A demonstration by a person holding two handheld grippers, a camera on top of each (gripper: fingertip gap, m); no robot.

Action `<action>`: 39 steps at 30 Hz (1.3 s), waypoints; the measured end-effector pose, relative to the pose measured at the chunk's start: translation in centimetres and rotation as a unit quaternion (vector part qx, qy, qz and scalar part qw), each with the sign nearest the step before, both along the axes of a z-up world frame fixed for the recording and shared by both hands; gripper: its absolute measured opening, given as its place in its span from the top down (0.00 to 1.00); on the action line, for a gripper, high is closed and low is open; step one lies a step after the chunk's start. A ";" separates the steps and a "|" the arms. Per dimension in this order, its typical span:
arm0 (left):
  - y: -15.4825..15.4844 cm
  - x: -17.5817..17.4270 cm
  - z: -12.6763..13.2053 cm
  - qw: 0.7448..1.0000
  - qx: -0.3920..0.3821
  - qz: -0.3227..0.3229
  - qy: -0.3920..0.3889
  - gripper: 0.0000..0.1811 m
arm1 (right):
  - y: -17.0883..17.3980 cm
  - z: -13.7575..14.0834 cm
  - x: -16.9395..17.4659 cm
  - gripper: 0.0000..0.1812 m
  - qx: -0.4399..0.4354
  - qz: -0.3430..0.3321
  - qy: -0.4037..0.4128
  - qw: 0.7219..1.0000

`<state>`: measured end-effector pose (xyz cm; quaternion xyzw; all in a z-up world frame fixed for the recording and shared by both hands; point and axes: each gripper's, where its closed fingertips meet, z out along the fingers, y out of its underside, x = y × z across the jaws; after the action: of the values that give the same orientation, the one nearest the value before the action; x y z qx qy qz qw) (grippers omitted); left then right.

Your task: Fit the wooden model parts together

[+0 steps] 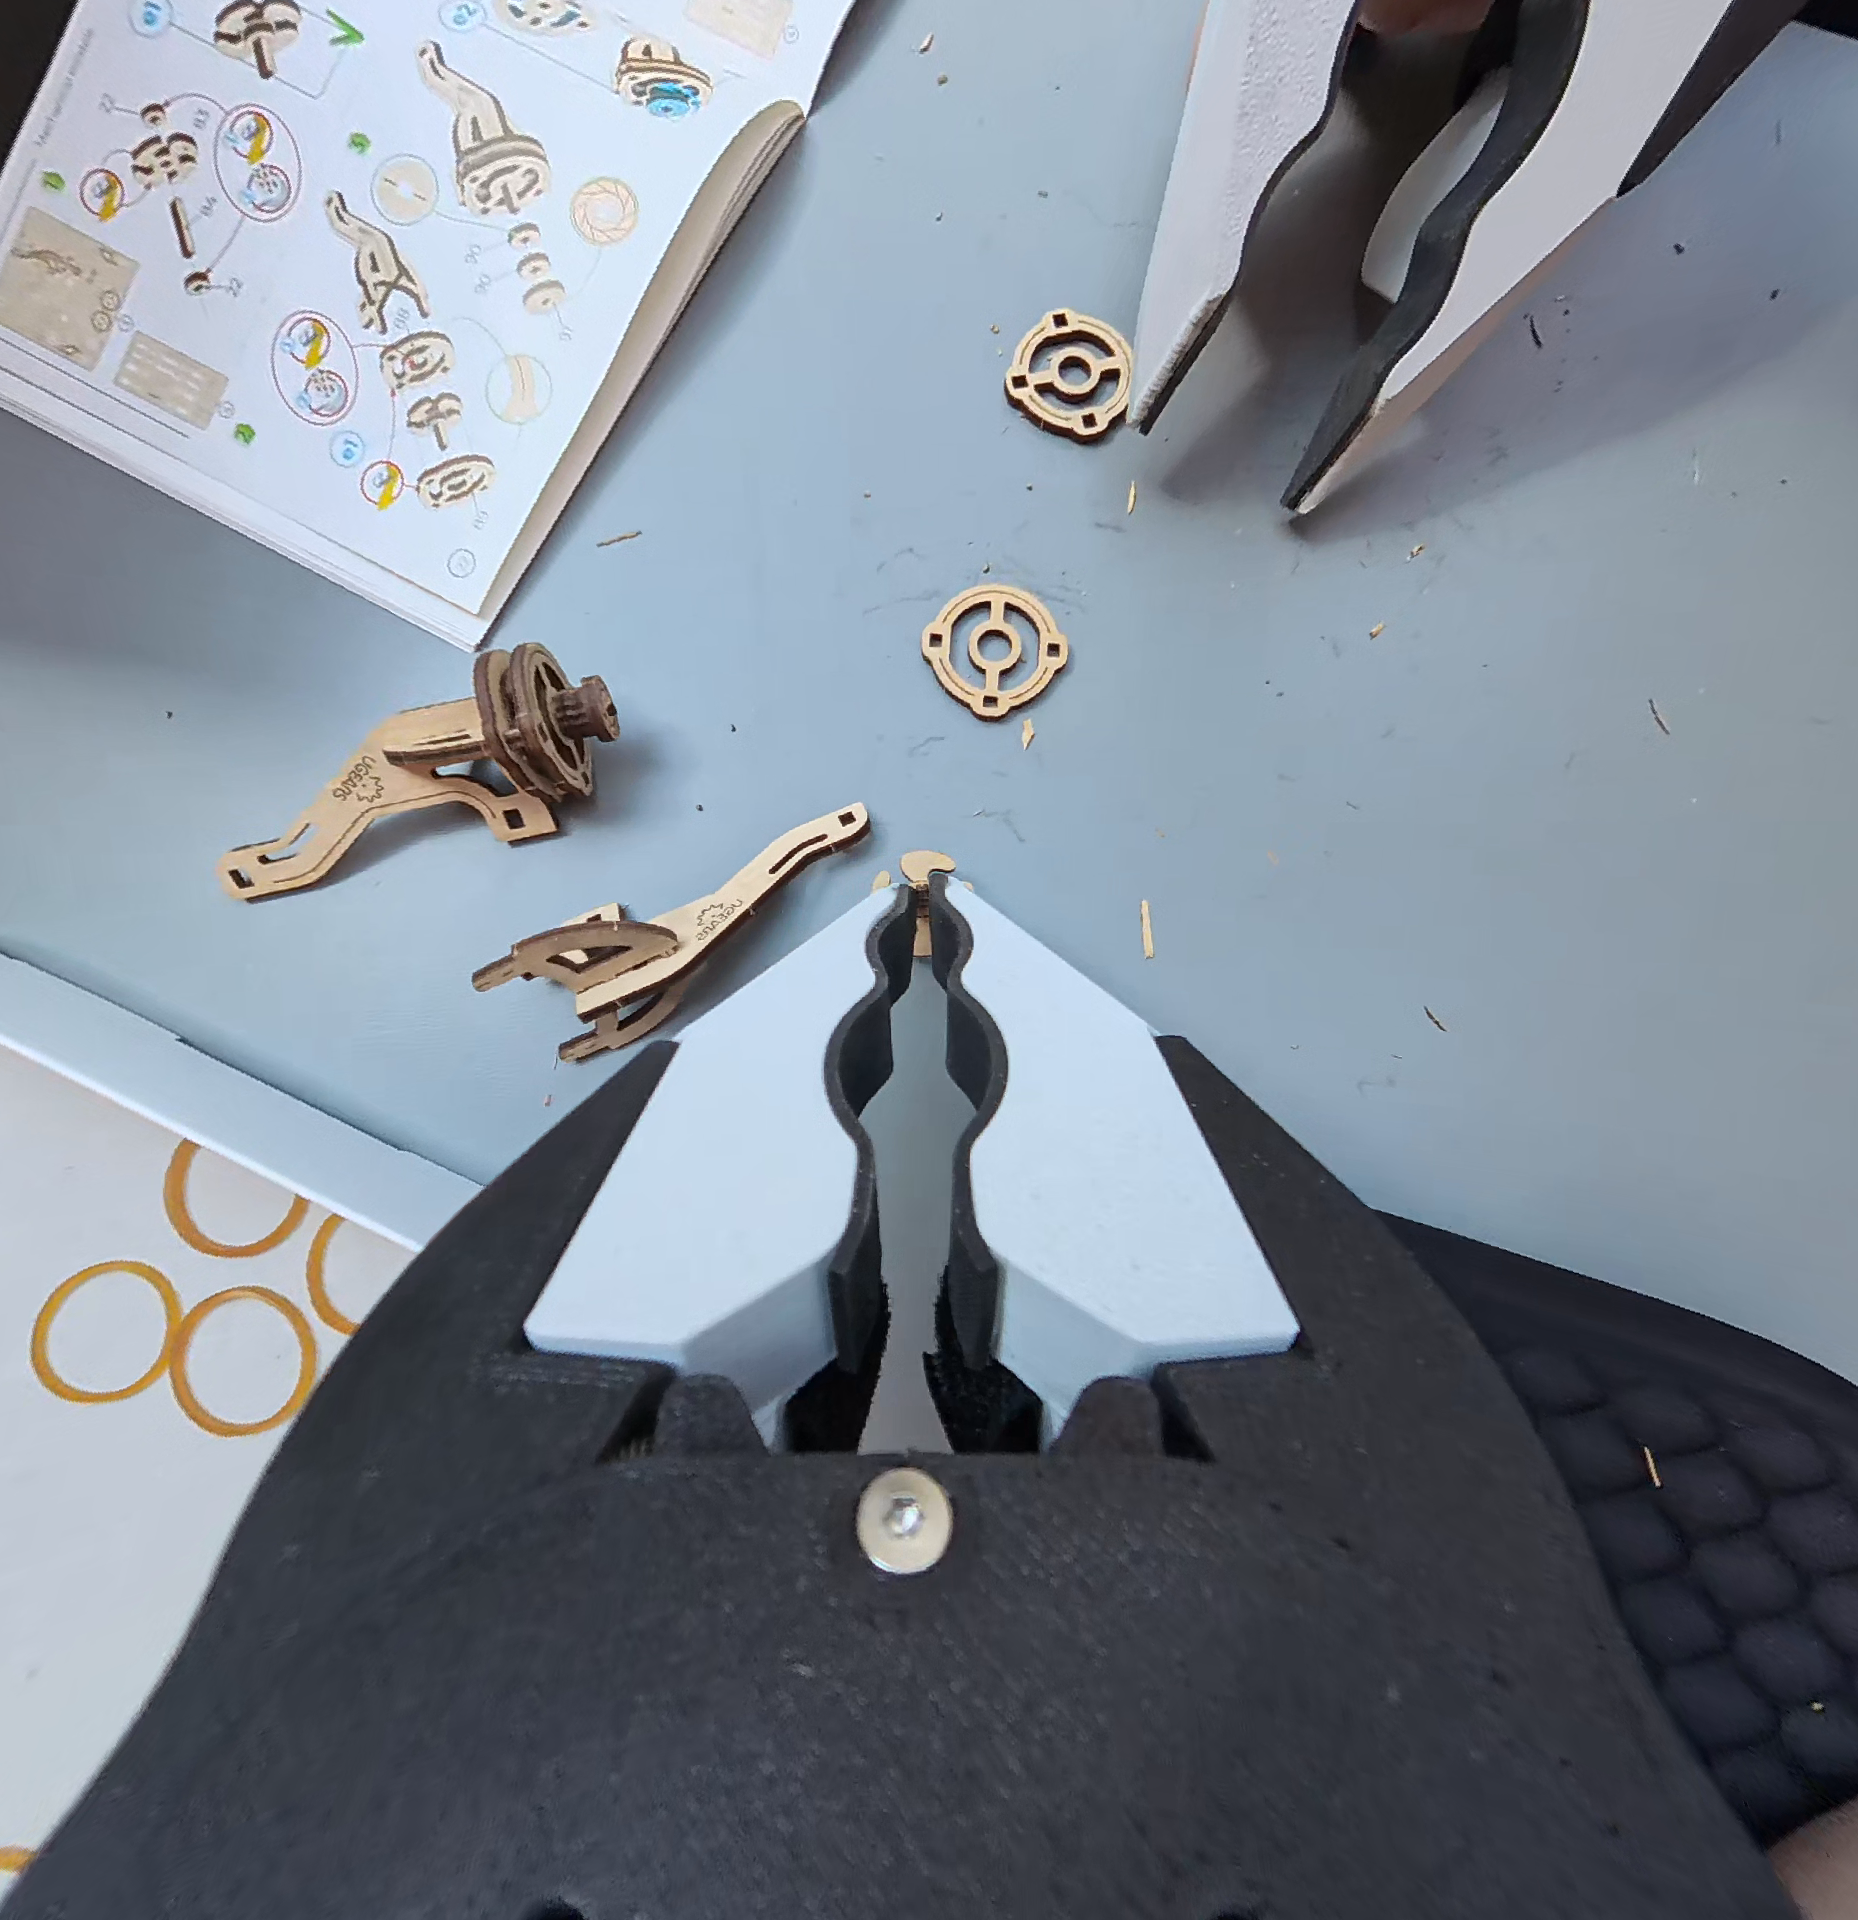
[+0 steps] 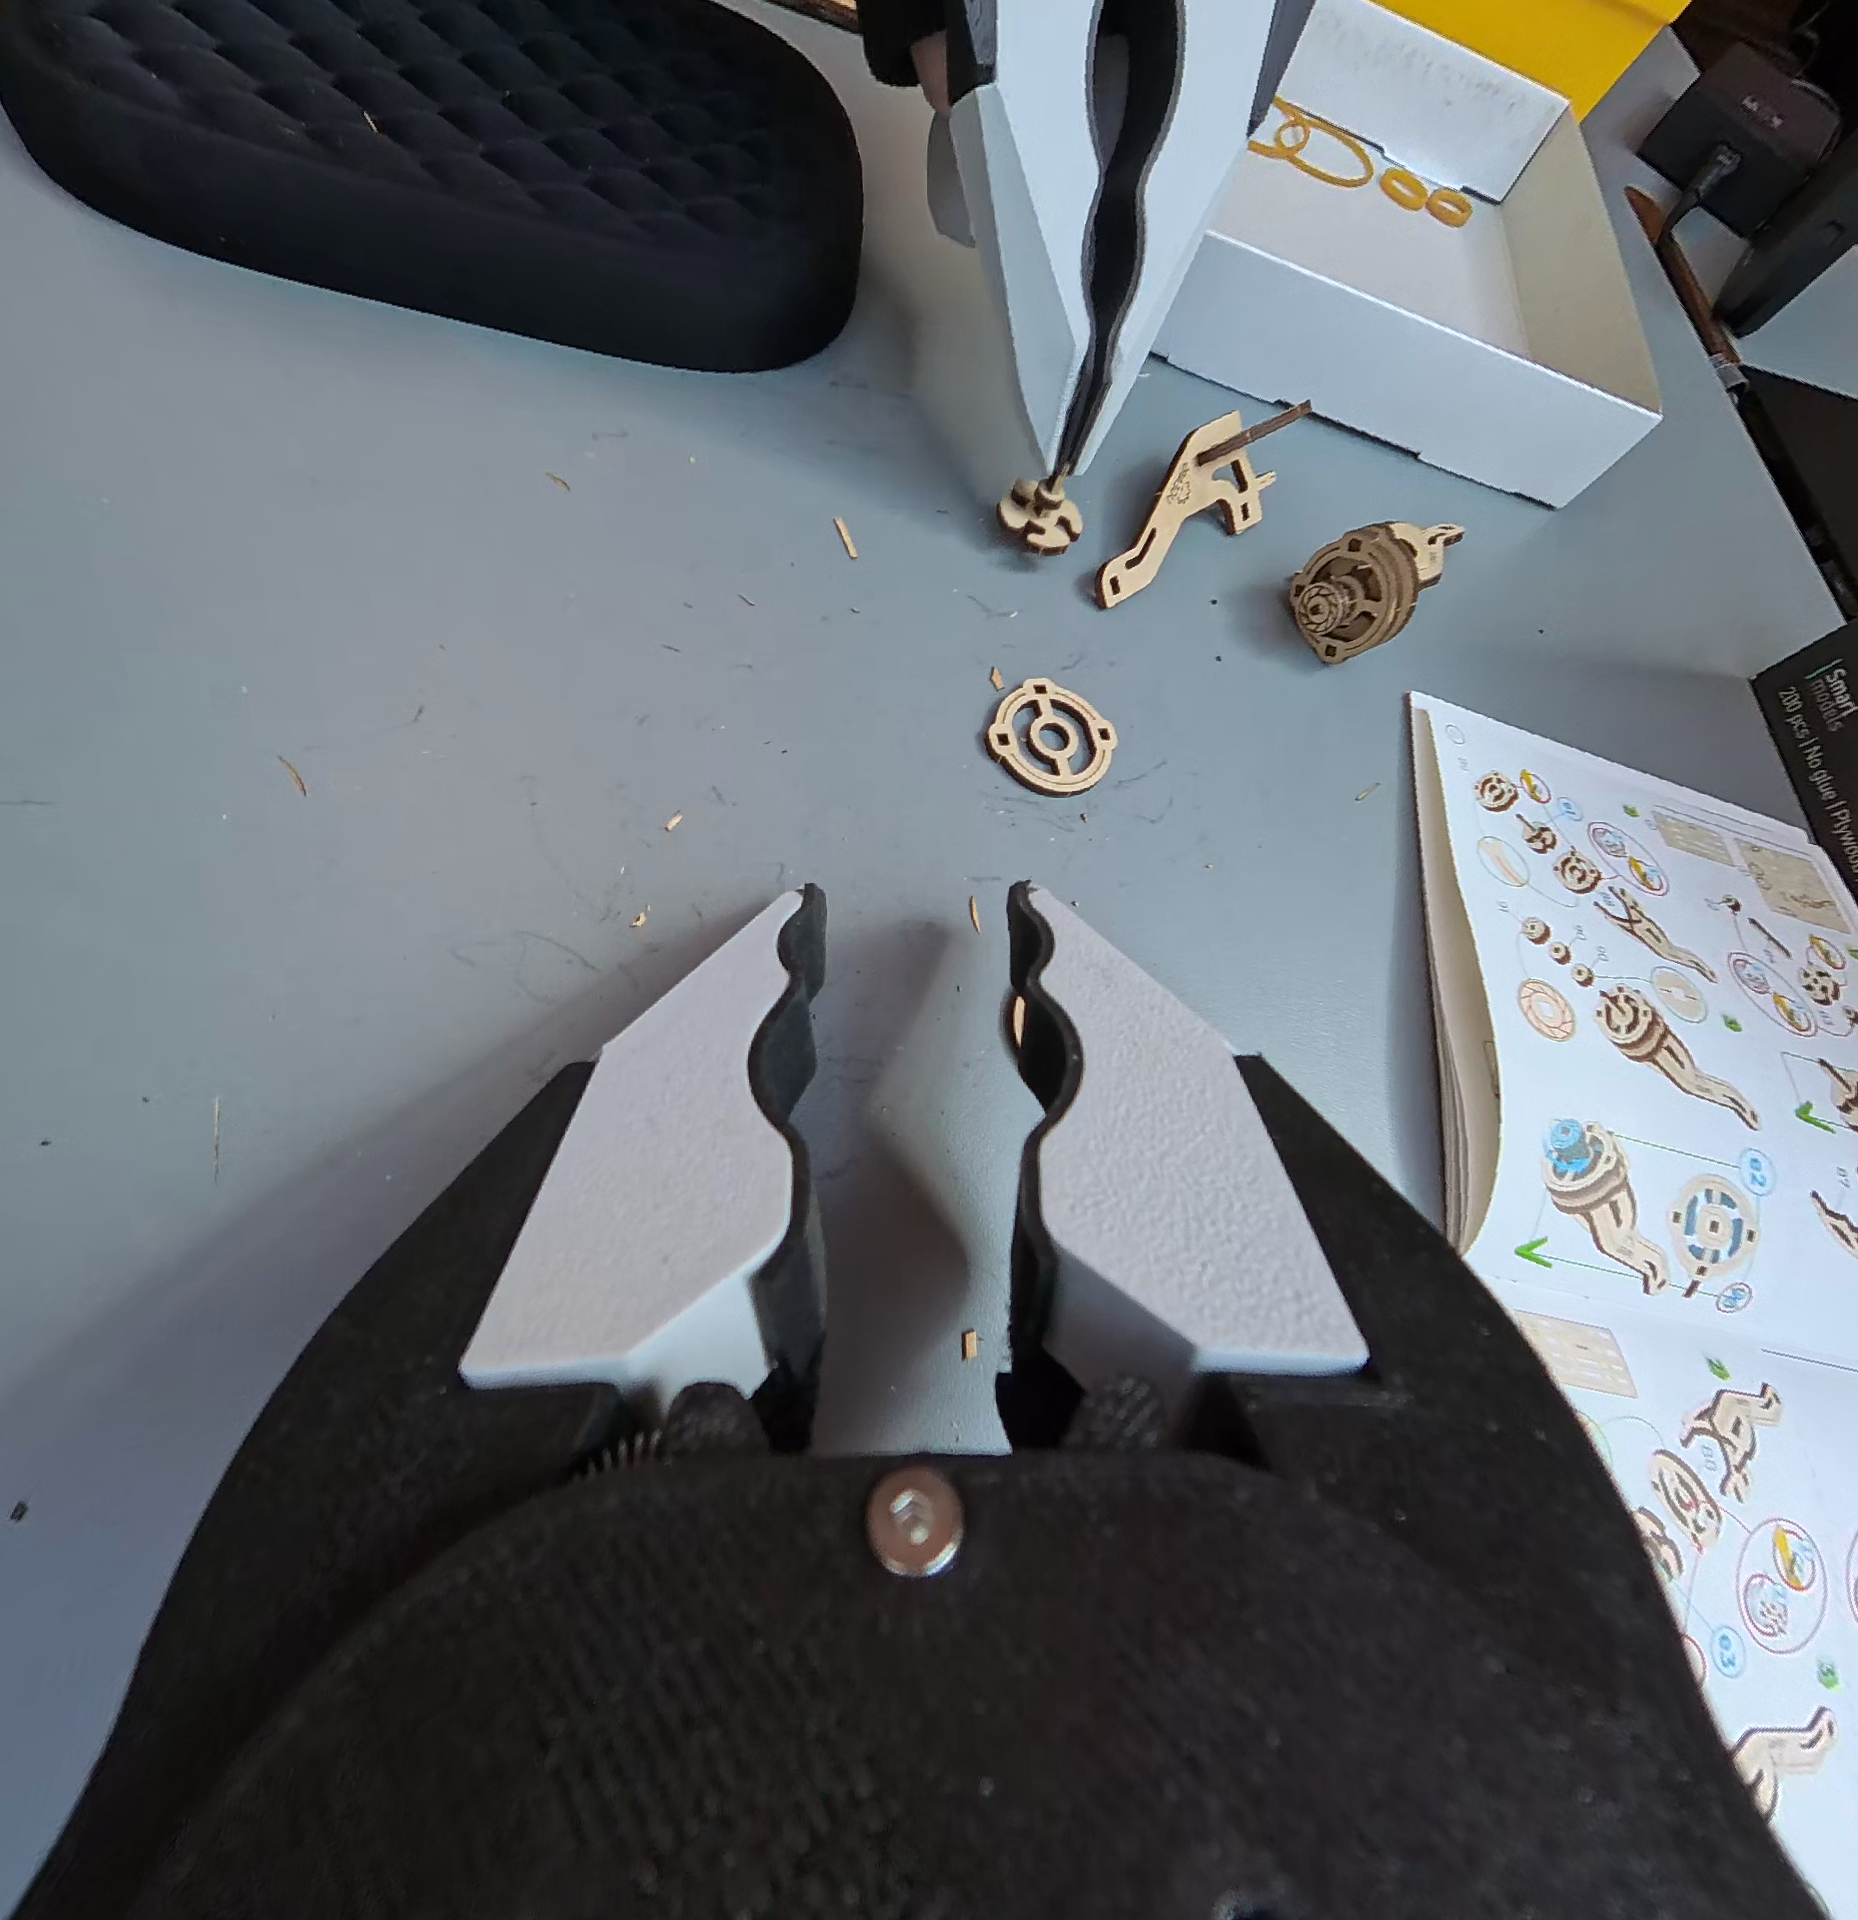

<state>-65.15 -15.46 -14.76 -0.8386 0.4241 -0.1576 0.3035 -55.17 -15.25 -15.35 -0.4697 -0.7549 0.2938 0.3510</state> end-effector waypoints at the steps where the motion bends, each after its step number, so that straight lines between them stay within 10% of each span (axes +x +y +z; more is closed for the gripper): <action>1: 0.0 0.0 -0.1 1.000 -0.001 -0.001 0.001 1.00 | 0.0 0.0 0.0 0.81 0.000 0.000 0.000 1.000; 39: -0.1 0.6 -0.4 1.000 0.000 -0.013 0.011 0.95 | 0.1 -0.1 0.0 0.81 -0.009 -0.002 -0.002 1.000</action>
<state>-64.54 -15.59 -15.19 -0.8348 0.4382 -0.1519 0.2967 -55.16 -15.15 -15.41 -0.4747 -0.7519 0.2996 0.3458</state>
